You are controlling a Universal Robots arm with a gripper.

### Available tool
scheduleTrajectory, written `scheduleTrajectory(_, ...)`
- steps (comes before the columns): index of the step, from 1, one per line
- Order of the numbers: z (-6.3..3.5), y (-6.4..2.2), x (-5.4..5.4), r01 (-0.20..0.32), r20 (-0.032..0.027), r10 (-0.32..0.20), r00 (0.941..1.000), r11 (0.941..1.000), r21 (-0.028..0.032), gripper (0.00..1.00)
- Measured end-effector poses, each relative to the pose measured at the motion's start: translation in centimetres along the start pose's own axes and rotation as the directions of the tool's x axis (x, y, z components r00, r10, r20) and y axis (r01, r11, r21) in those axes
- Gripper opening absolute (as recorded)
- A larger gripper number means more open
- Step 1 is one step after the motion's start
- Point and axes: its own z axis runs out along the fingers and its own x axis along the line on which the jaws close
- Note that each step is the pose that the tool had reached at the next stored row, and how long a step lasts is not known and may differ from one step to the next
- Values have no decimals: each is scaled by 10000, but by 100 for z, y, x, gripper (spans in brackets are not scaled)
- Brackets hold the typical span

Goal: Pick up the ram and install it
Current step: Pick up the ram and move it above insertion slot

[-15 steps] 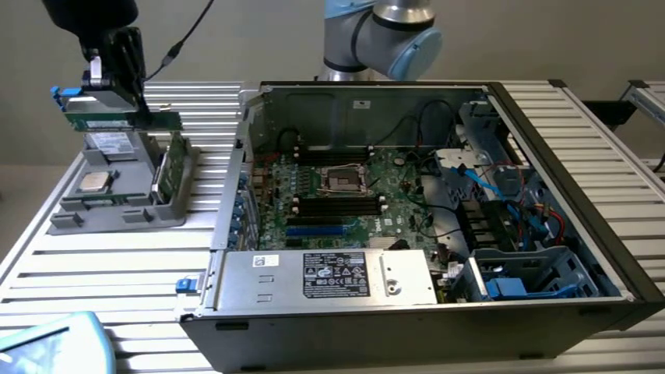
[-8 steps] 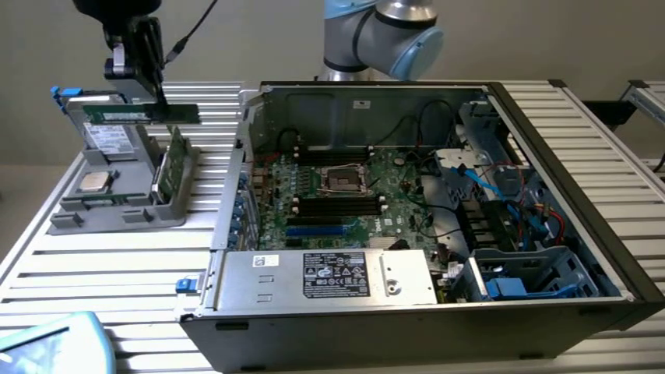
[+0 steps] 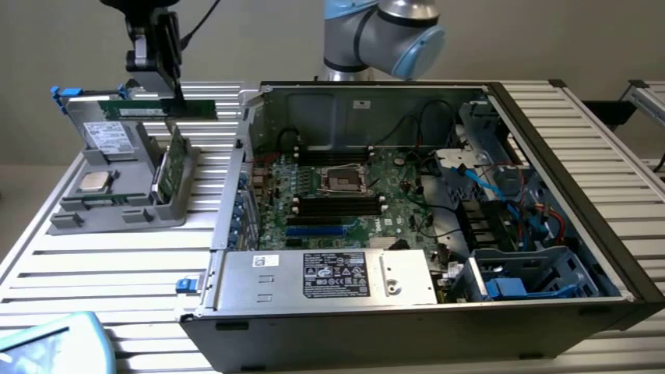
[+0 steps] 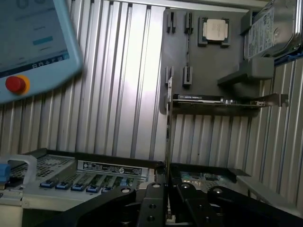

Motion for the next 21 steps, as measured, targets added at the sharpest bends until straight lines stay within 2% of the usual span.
scheduleTrajectory(5,-71,-123,12,-1,-13,1,10000,10000,27,14)
scheduleTrajectory(10,-154,-259,25,0,-19,0,10000,9999,115,14)
scheduleTrajectory(13,-173,-374,37,0,-21,0,10000,9999,141,14)
scheduleTrajectory(21,-195,-736,72,0,-22,0,10000,9999,145,14)
